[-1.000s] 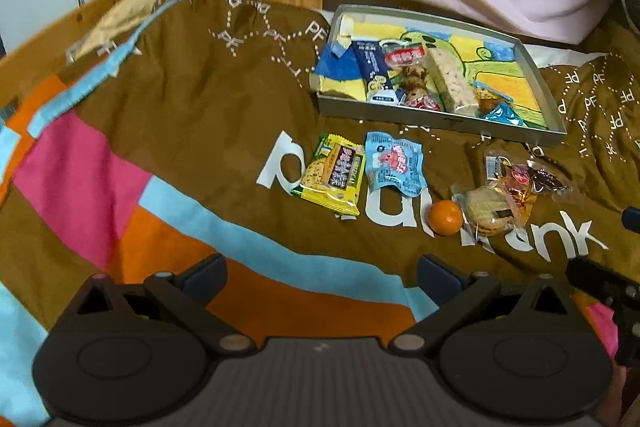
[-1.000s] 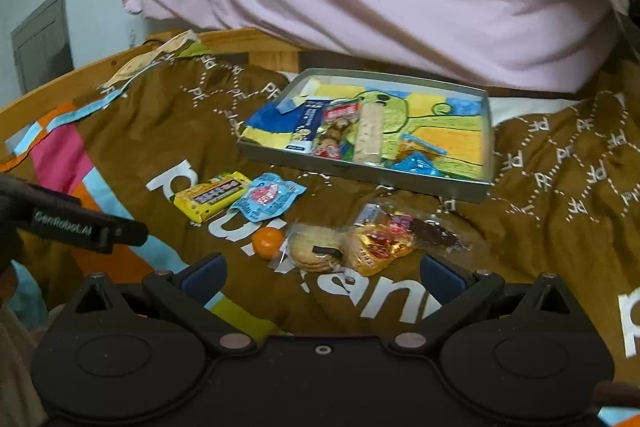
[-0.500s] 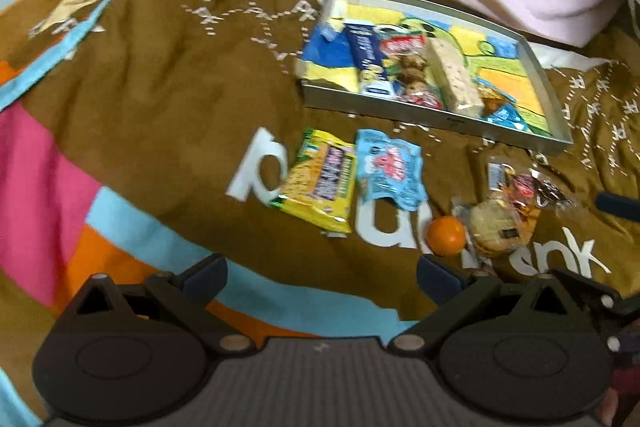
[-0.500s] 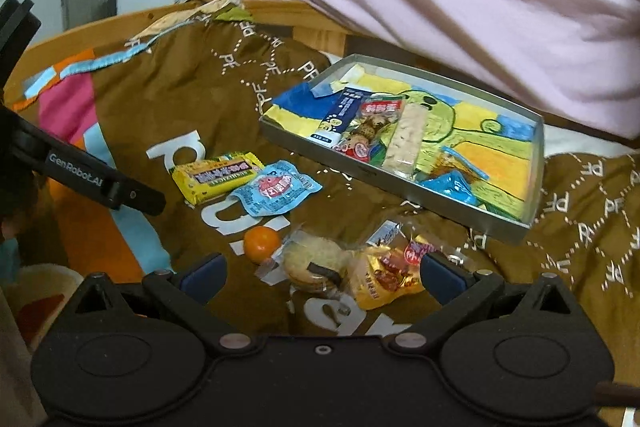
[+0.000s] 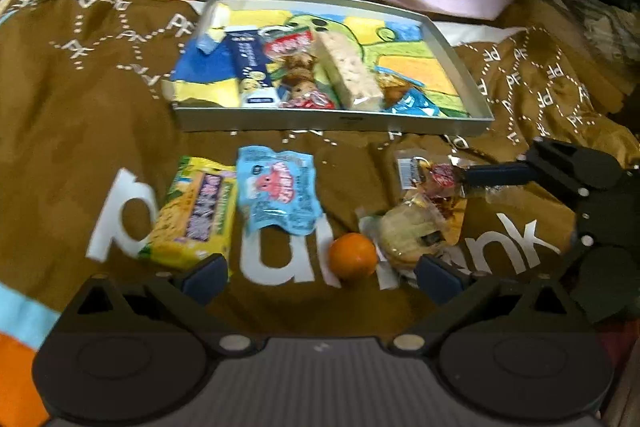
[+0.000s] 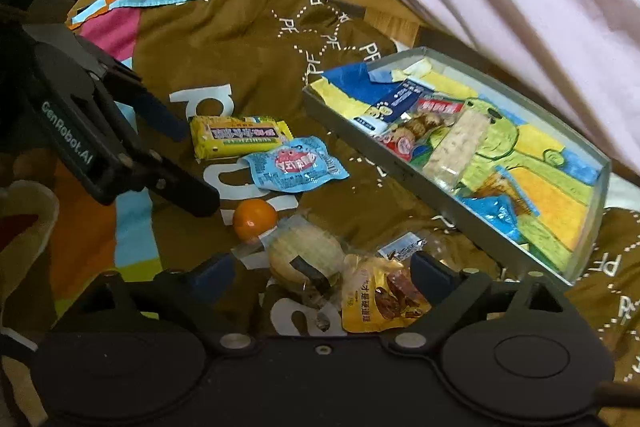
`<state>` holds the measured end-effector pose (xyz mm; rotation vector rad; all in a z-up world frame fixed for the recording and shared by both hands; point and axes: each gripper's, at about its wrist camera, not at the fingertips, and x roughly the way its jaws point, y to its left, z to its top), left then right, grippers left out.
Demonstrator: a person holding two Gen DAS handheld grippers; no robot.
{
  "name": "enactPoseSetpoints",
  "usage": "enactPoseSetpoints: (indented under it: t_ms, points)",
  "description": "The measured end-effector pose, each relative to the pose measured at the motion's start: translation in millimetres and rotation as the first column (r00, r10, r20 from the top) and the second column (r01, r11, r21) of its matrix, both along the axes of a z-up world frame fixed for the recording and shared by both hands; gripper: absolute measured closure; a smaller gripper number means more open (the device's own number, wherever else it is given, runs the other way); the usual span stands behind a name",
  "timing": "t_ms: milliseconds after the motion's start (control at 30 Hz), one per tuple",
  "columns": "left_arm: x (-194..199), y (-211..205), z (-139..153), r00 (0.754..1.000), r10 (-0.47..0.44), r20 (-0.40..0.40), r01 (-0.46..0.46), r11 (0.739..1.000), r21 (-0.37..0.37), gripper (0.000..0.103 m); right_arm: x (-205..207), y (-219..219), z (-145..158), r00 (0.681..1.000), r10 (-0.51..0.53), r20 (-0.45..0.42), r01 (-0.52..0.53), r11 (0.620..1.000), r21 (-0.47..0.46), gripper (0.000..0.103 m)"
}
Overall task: Organize snacks
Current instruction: 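Grasp the orange mandarin with left tool while right tool grasps the round cookie pack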
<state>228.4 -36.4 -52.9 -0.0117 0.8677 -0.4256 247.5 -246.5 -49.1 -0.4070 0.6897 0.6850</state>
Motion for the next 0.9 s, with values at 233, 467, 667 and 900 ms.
enactPoseSetpoints:
  t_ms: [233, 467, 667, 900]
  points:
    - [7, -1, -10, 0.999, -0.009, -0.048, 0.009, 1.0, -0.015, 0.001, 12, 13, -16, 0.999, 0.041, -0.021, -0.041, 0.999, -0.009, 0.016]
    - [5, 0, -7, 0.999, -0.012, -0.037, 0.012, 1.0, -0.021, 0.004, 16, 11, -20, 0.998, 0.043, -0.042, -0.044, 0.999, -0.012, 0.048]
    - [1, -5, -4, 0.999, -0.041, -0.008, 0.041, 0.999, -0.01, 0.015, 8, 10, -15, 0.997, 0.079, 0.003, -0.079, 0.994, -0.078, 0.053]
    - [-1, -18, -12, 0.99, -0.141, 0.029, 0.14, 0.99, 0.016, 0.03, 0, -10, -4, 0.998, 0.044, 0.041, -0.037, 0.988, -0.153, 0.054]
